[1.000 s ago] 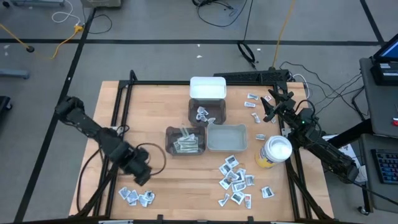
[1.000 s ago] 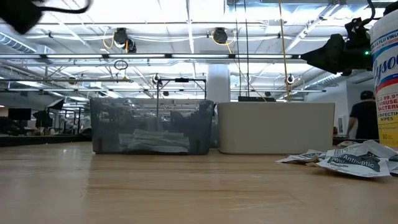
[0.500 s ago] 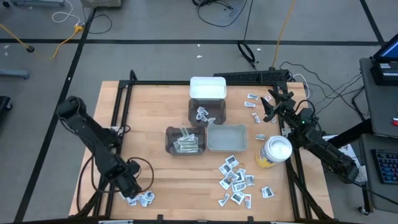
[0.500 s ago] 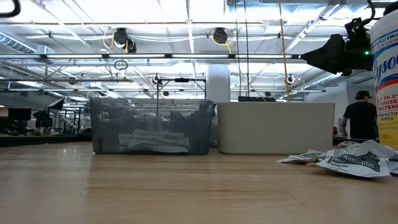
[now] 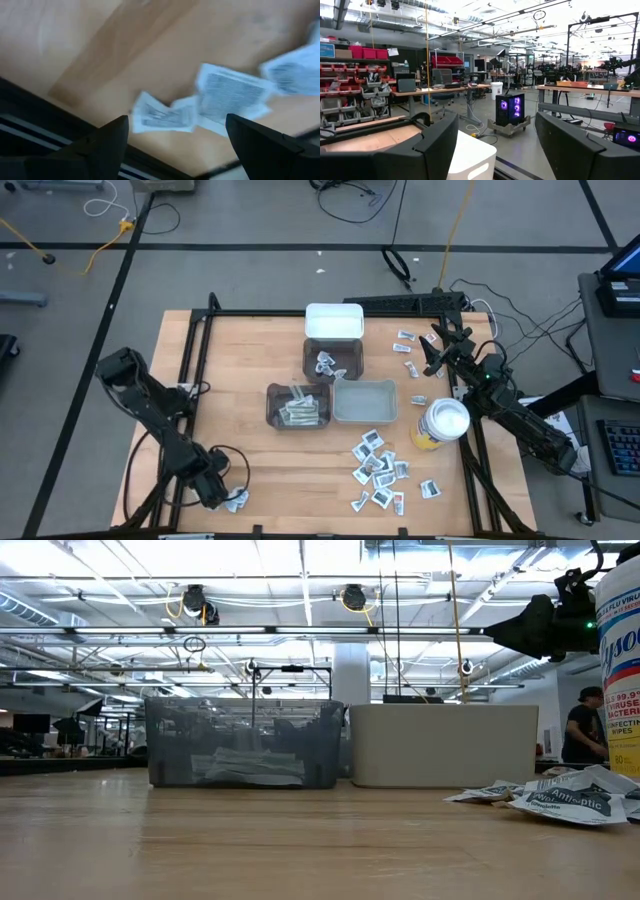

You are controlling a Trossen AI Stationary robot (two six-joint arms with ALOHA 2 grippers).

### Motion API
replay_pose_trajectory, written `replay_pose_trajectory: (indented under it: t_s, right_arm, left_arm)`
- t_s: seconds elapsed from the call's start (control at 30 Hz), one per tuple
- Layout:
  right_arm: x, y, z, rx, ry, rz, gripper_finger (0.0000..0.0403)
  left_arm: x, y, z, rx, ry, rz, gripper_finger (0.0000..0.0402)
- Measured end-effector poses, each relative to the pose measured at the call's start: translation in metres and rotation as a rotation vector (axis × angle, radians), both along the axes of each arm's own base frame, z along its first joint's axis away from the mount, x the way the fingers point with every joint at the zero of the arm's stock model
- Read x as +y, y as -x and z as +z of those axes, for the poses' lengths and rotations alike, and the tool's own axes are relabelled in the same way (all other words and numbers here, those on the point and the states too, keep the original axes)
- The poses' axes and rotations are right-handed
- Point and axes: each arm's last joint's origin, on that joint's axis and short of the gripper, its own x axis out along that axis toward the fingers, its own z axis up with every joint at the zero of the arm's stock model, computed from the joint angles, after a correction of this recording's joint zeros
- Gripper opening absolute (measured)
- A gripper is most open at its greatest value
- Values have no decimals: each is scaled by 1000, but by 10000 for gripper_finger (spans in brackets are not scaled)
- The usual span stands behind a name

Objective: Pick & Place First Aid Supplies
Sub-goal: Put the white alcohol pad into the top black bin

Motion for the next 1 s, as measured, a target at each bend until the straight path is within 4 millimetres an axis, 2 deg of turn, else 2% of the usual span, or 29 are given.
replay_pose_trajectory:
  t_s: [0.17, 0.3, 0.7, 1.0]
  right_arm:
    - [0, 0, 0, 0, 0, 0, 263]
    - [0, 0, 0, 0, 0, 0, 263]
    - [0, 0, 0, -1, 0, 0, 263]
    - [0, 0, 0, 0, 0, -1, 263]
  left_arm:
    - [0, 0, -14, 11, -8, -18, 340]
    - [-1, -2, -18, 10, 14, -27, 331]
    - [1, -3, -17, 31, 39, -11, 194]
    - [-3, -12, -9, 7, 73, -18, 136]
